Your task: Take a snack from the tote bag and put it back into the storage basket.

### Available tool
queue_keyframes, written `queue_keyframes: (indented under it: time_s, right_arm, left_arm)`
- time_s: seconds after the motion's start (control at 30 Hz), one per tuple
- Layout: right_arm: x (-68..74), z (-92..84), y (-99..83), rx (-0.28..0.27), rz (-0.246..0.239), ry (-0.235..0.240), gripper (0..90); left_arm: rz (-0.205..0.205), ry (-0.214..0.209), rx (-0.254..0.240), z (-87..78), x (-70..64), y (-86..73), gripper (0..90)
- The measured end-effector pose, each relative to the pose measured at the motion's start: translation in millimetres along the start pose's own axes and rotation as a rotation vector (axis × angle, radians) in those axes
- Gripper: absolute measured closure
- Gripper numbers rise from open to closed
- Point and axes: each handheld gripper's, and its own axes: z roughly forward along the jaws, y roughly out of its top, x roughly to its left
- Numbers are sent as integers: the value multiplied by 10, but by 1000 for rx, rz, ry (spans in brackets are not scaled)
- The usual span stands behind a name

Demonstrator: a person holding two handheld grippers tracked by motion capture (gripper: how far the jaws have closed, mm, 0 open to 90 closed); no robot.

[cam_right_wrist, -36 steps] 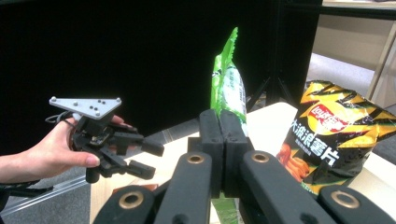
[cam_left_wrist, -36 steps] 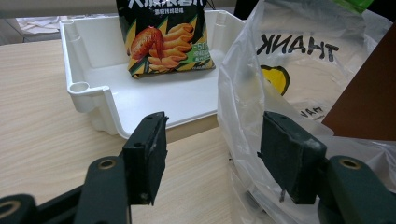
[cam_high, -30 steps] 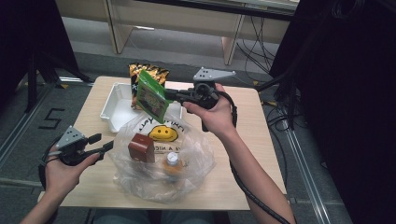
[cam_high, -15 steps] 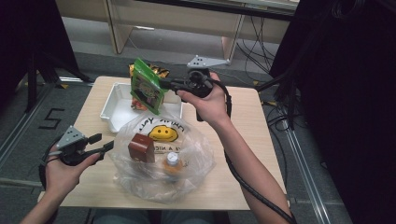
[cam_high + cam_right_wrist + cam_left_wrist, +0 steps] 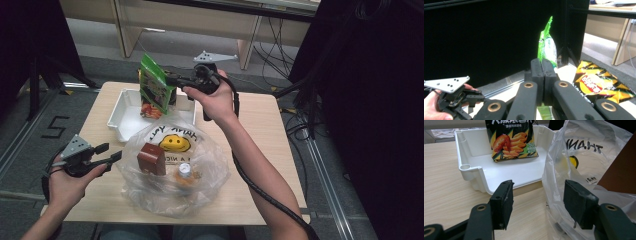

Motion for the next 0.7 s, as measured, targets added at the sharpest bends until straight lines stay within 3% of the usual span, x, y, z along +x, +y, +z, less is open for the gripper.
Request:
queue_keyframes:
  time_s: [0.6, 0.7]
  right_arm:
    - [-178, 336, 10, 16, 22, -37, 900]
    - [-228, 401, -48, 45, 31, -41, 900]
  left_arm:
    - [-2, -2, -27, -21, 5, 14, 420]
    - [-2, 4, -30, -34, 4, 21, 425]
